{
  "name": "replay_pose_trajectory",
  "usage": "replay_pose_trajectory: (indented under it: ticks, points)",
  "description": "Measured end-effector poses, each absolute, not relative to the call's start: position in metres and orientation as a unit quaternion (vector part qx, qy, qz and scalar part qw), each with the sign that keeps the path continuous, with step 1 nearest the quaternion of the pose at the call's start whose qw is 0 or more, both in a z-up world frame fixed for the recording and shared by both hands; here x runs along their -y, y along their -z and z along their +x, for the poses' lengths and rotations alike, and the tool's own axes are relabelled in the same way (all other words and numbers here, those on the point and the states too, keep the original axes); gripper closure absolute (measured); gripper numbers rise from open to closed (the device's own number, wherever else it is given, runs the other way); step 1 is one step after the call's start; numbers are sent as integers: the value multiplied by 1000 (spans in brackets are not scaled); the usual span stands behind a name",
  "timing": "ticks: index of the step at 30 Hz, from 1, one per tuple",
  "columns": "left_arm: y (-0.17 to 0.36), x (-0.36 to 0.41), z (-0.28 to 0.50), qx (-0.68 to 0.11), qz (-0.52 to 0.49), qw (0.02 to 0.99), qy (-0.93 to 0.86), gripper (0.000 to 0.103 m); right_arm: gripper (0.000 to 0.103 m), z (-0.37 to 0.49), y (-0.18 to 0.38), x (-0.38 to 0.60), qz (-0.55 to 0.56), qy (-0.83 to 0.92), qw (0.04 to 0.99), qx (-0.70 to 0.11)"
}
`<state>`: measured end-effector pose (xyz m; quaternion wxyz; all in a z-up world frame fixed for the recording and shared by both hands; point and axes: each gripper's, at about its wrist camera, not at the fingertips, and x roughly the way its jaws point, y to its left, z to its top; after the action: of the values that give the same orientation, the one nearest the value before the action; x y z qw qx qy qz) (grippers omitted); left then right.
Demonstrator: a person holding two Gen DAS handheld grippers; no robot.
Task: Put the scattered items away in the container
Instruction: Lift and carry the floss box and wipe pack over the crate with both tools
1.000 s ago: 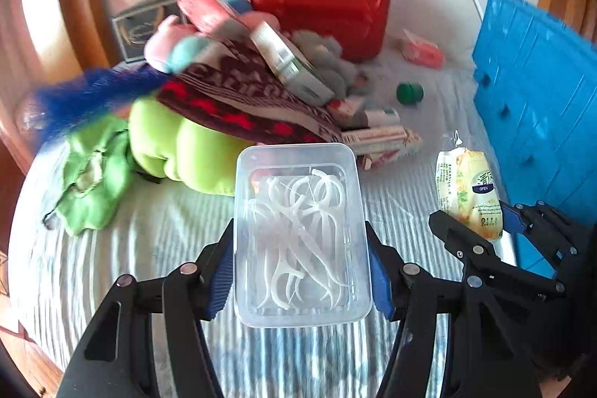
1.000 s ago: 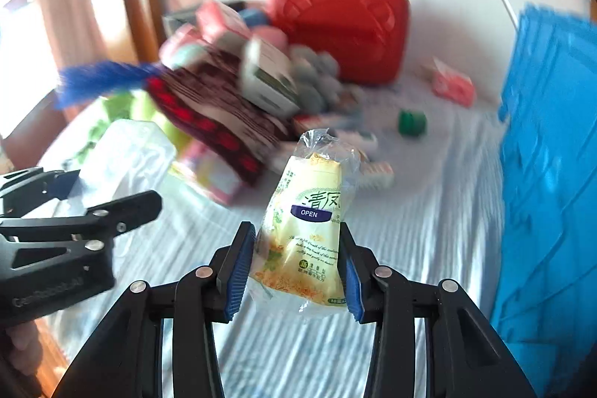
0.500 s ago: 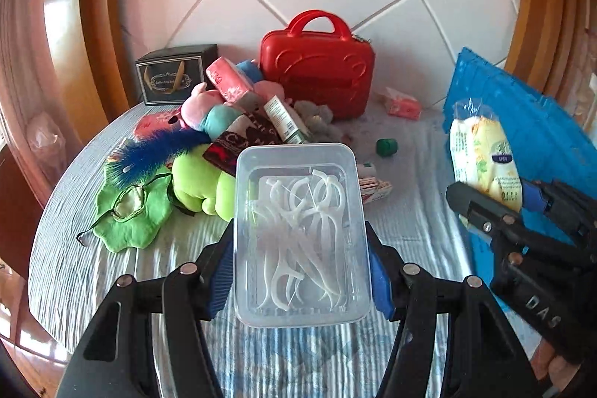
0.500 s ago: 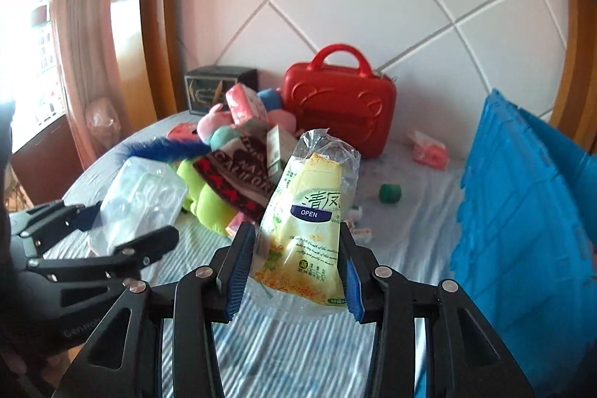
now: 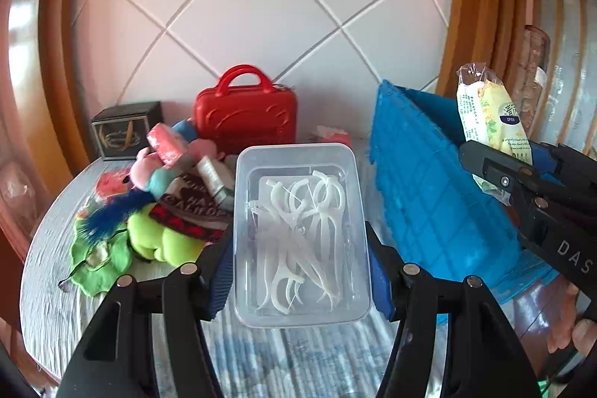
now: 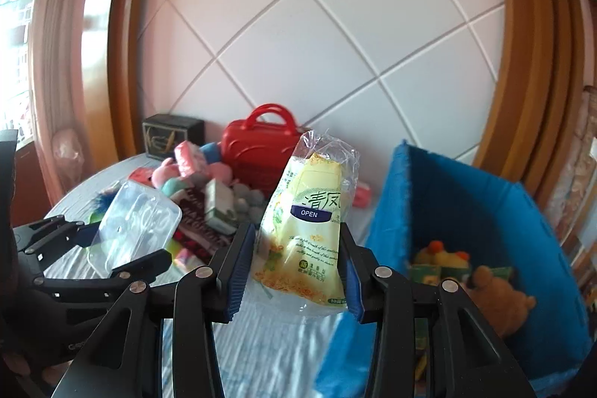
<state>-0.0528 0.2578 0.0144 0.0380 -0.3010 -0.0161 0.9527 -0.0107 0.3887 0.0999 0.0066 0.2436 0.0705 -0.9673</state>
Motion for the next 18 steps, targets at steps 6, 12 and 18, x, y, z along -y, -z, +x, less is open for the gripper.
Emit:
replay_pose_trajectory:
  ticks: [6,12,18]
  points:
    - [-39,-351,-69,1,-284,68,-956,44,61,2,-126,-477,225,972,-14,-65]
    - [-81,-466,-112,22,-315,138,-939,44,61,-7,-157,-588,225,971,-32,-73]
    - [-92,-557,-185,-14,-359,113,-926,44,61,-64,-153,-685,280,958,-47,-49]
